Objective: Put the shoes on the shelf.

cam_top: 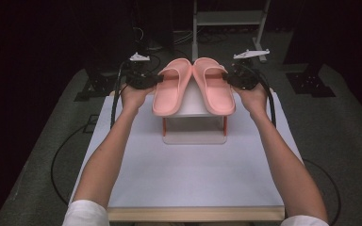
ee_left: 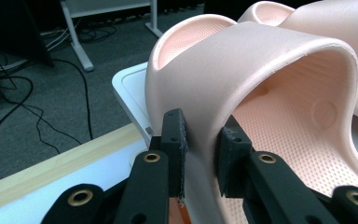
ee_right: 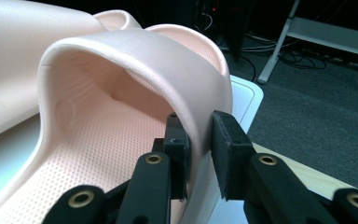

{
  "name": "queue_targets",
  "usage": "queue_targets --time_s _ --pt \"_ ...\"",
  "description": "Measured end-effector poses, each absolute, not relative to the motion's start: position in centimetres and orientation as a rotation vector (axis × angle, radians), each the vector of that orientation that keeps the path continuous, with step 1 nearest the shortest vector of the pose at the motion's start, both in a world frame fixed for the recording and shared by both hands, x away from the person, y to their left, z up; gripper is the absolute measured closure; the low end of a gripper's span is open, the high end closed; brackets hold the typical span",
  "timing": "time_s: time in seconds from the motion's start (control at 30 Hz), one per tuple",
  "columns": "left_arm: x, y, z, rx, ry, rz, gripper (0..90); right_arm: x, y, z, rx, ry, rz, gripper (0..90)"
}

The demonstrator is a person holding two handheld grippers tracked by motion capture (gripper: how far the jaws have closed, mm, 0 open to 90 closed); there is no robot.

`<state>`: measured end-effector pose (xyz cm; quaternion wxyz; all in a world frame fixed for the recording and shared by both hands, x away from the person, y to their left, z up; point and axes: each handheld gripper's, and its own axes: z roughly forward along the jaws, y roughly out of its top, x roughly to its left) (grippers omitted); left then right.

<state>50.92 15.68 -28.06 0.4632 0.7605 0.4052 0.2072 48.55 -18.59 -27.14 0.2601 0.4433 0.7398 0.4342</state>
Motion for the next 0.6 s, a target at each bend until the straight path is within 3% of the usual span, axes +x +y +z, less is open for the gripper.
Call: queue_targets --time_s 0.6 --pt "51.3 14.4 -28.6 1.881 1.010 0.506 73.1 48.9 -18.0 -27.7 1.238 2.009 1.171 72.3"
